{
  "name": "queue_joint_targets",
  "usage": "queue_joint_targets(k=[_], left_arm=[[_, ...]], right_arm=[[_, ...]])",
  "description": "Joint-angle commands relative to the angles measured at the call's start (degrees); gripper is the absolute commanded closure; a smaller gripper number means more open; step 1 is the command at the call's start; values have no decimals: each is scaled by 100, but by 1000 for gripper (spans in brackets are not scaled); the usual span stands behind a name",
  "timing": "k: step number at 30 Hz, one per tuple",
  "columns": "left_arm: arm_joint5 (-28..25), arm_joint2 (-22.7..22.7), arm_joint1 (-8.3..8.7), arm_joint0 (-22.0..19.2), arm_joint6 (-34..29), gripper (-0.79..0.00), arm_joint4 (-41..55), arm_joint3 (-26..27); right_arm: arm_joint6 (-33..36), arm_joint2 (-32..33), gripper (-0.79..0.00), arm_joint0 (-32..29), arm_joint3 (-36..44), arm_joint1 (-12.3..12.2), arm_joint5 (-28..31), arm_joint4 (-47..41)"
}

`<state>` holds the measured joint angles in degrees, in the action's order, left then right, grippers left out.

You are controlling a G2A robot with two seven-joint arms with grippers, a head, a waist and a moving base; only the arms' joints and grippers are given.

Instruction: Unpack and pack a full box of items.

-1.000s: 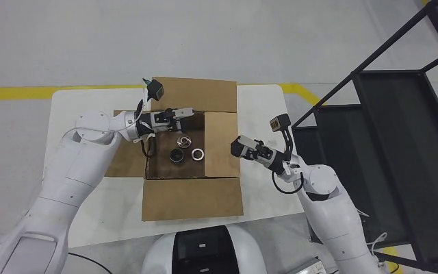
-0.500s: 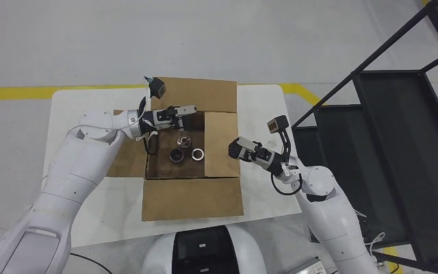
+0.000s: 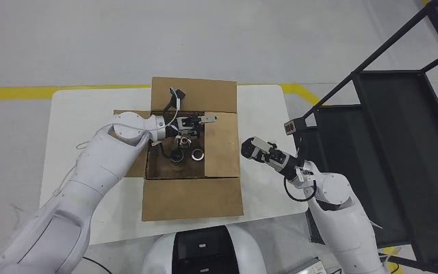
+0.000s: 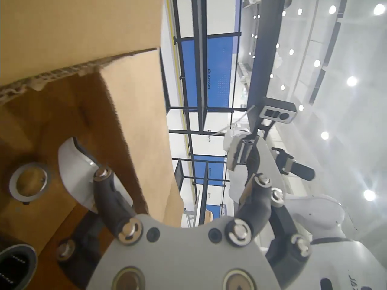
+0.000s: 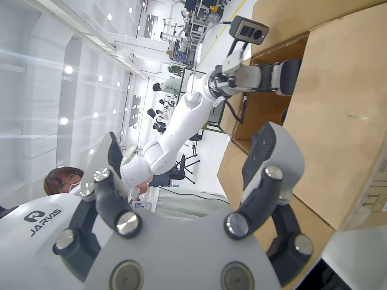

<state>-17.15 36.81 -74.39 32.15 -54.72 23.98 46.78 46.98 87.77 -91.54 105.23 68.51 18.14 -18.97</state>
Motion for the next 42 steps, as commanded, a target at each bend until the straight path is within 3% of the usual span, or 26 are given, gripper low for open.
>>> queue_joint_targets(k=[1,6,12,21,31,34,37,42], left_arm=[[-196,-29,-103,-33,-23,-785,233,-200],[-1084,46,-323,-113,-458,-785,975,-393],[-1669,217,-529,-154,-1250,-785,2070,-272],[-1668,-281,-1135,-465,-1406,-785,2381,-654],[-1784,-597,-1714,-707,-1458,-785,2430,-1206],[-1885,-578,-1768,-776,-1358,-785,2291,-1403],[-1994,-485,-1711,-764,-1248,-785,2114,-1505],[-1888,-33,-1351,-663,-1355,-785,2045,-1304]], right_arm=[[-6,11,-785,-53,20,-7,18,8],[-51,-31,-785,-147,76,-20,52,5],[45,100,-785,-322,302,-50,197,-244],[464,144,-785,-515,801,-94,518,-619],[-115,-158,-785,-410,725,-125,-384,707],[-467,-14,-785,-521,775,-138,-501,962],[-783,220,-785,-620,851,-156,-703,1122],[-1166,410,-785,-650,714,-168,-923,1258]])
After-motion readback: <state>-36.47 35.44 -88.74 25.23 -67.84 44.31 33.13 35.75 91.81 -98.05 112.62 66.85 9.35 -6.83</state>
